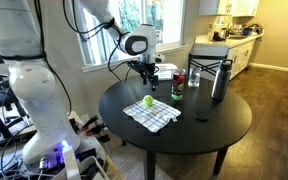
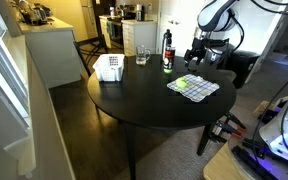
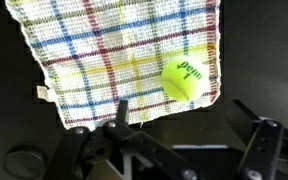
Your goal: Place the tennis ball with the other tennis balls
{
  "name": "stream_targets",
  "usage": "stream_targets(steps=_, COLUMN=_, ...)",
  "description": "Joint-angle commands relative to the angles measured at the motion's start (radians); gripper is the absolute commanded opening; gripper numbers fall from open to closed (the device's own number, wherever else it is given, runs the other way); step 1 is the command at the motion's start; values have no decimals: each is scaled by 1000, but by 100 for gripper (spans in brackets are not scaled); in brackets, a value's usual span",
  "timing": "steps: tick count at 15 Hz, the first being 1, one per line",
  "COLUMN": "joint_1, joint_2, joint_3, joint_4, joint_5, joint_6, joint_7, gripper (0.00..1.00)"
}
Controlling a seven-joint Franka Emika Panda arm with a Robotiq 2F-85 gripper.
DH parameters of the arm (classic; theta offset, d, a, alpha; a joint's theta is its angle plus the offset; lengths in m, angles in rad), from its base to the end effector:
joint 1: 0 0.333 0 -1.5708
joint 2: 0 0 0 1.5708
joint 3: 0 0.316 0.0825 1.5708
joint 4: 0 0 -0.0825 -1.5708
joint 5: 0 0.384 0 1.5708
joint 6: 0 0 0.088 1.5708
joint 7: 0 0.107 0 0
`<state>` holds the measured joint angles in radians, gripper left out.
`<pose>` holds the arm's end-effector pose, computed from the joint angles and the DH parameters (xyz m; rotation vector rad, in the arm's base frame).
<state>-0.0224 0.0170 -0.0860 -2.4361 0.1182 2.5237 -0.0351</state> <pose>0.4878 -0.0543 0.3029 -3.0635 0.2567 -0.1161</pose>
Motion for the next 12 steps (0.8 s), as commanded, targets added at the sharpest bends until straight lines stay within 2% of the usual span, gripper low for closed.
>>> stream_targets(steps=1, joint_1=-12, joint_2=-1, joint_3=12, joint_4=1, joint_5=-2, joint_6=-3, joint_7=2, gripper=100)
stream_targets(steps=12, joint_1=3, joint_2=216, joint_3=59, joint_4=113, joint_5=-15, joint_6=7, joint_7=36, gripper=100)
